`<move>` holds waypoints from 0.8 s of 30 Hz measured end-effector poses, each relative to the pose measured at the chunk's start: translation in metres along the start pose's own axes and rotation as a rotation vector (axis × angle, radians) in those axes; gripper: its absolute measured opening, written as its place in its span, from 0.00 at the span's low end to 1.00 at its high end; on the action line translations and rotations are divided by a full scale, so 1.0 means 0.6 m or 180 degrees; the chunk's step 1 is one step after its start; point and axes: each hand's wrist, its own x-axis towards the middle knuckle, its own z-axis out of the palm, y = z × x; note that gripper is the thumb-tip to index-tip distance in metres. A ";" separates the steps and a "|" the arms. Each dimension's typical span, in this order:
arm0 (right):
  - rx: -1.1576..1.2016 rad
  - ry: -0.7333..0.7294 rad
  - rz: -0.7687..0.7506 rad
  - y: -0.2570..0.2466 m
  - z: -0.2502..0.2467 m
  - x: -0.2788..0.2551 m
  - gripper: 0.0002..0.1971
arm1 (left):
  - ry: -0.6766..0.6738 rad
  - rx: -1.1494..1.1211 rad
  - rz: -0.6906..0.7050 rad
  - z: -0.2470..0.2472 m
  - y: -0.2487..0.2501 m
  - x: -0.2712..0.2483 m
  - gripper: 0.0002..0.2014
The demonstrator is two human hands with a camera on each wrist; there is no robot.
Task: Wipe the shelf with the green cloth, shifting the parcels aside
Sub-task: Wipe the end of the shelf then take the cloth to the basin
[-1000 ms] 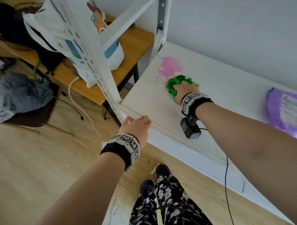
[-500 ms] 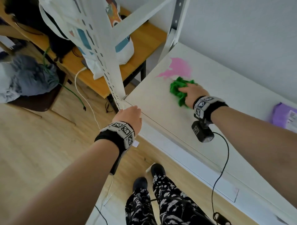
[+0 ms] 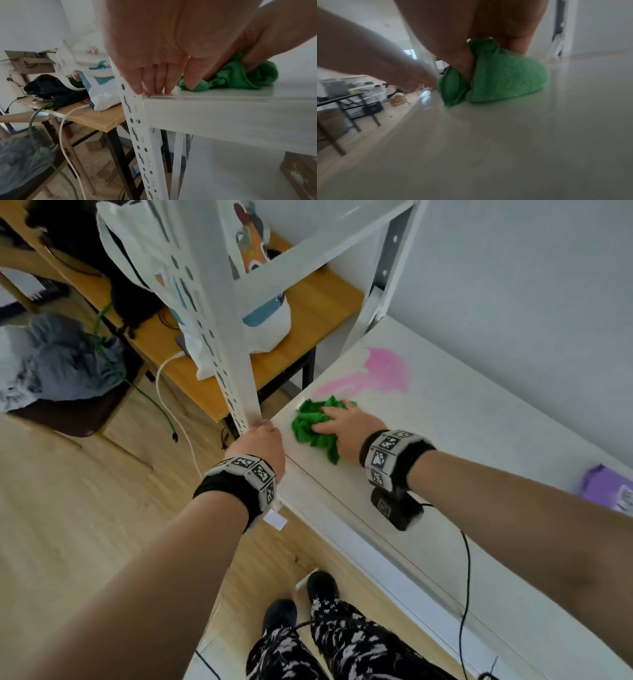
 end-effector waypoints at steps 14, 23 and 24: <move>-0.0002 0.0445 0.0020 0.052 -0.046 0.026 0.33 | -0.0064 0.0910 -0.0501 -0.021 0.042 0.007 0.18; -0.0094 0.0331 0.0087 0.064 -0.055 0.087 0.29 | -0.0040 0.0780 -0.0578 -0.024 0.046 0.005 0.18; 0.0015 0.0398 0.0287 0.070 -0.062 0.091 0.26 | -0.0051 0.0770 -0.0601 -0.024 0.046 0.005 0.18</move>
